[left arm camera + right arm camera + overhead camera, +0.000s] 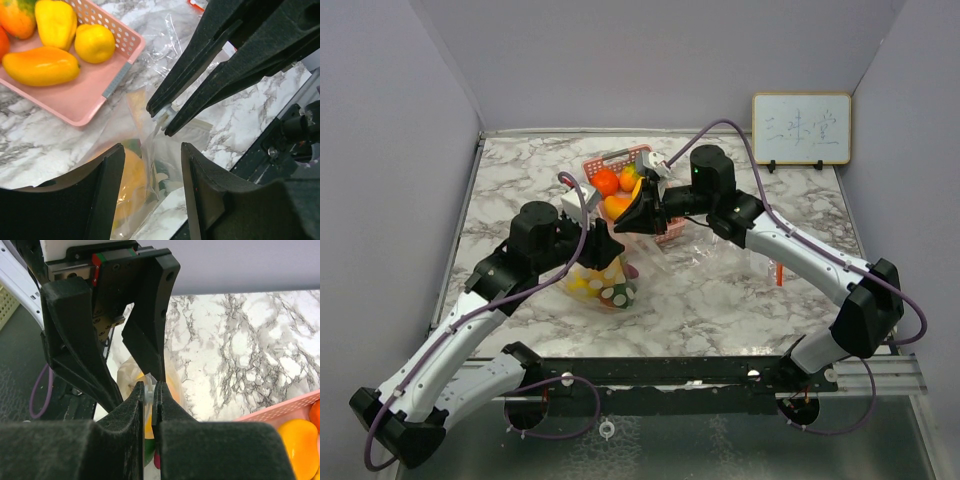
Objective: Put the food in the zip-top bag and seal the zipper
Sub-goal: Zip the zipper food storage bag at the center of the board.
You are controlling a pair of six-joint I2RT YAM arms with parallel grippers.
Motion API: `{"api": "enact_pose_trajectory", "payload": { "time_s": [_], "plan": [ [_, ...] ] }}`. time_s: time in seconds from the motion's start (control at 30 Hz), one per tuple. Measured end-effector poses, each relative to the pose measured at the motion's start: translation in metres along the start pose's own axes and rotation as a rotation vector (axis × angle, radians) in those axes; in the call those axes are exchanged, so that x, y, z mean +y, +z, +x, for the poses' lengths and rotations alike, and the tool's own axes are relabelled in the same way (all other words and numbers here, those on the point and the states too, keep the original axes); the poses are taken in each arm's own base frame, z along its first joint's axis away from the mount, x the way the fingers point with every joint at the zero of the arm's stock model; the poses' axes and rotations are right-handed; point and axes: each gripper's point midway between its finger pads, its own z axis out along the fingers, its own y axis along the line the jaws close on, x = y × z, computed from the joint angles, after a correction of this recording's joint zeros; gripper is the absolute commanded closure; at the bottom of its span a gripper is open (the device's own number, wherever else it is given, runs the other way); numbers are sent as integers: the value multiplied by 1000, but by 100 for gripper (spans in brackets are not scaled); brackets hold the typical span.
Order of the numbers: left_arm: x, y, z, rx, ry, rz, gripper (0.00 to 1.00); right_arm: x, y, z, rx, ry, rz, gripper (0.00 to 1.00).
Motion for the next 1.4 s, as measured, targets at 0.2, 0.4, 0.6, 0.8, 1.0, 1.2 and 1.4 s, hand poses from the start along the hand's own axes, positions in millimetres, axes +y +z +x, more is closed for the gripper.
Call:
{"api": "enact_pose_trajectory", "payload": {
  "time_s": [0.2,0.4,0.6,0.8,1.0,1.2,1.4],
  "plan": [
    [0,-6,-16,-90,79,0,59,3,-1,-9,0,10,-10,98],
    [3,5,-10,-115,101,14,56,8,-2,-15,1,19,-33,98],
    [2,8,-14,-141,125,30,57,11,-3,-14,6,26,-45,98],
    [-1,13,-18,-152,145,55,100,11,-3,-13,8,29,-49,98],
    [-3,15,-16,-142,150,69,100,7,-4,-9,23,40,-18,98],
    [0,7,-18,-159,140,39,100,-13,-7,0,59,30,91,98],
    [8,-9,-21,-189,136,-31,100,-21,-15,19,95,47,144,98]
  ]
}}
